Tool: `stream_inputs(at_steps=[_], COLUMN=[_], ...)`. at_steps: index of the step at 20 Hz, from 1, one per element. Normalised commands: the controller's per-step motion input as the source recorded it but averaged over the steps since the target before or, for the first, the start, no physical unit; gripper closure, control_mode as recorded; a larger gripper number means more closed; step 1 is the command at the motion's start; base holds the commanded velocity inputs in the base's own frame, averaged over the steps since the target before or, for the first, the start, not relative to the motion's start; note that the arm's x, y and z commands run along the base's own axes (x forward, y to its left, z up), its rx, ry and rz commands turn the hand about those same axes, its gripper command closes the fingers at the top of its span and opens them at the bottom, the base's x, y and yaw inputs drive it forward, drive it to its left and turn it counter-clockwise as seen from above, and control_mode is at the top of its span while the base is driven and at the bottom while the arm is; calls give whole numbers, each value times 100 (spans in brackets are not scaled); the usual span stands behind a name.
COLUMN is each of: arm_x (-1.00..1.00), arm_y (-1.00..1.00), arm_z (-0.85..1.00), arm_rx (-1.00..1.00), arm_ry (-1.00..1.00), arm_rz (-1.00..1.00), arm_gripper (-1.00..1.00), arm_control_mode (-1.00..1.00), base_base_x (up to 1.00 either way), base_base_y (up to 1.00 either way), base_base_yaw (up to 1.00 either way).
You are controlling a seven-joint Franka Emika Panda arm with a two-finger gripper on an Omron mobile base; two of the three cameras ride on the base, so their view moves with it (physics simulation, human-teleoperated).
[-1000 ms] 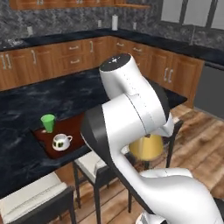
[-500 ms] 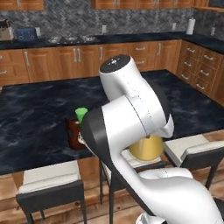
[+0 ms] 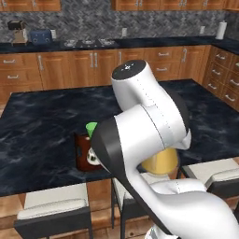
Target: There is a tray on the dining counter. Grab the cup, mug, and pitcher and place them on the tray. The pitcher may be placed next to the tray if it cannot fit the tray.
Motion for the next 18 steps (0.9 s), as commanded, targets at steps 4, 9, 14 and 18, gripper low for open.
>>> stream_inputs(at_steps=[4, 9, 14, 18], arm_x=[0, 52, 100, 100], arm_y=[0, -5, -21, -6], arm_z=[0, 13, 6, -1], arm_rx=[0, 8, 14, 6], arm_ry=[0, 2, 0, 0], arm_rz=[0, 14, 33, 29], arm_gripper=[100, 100, 100, 100], arm_control_mode=[100, -100, -100, -100], base_base_x=[83, 32, 0, 0], base_base_y=[0, 0, 0, 0], base_base_yaw=[7, 6, 0, 0])
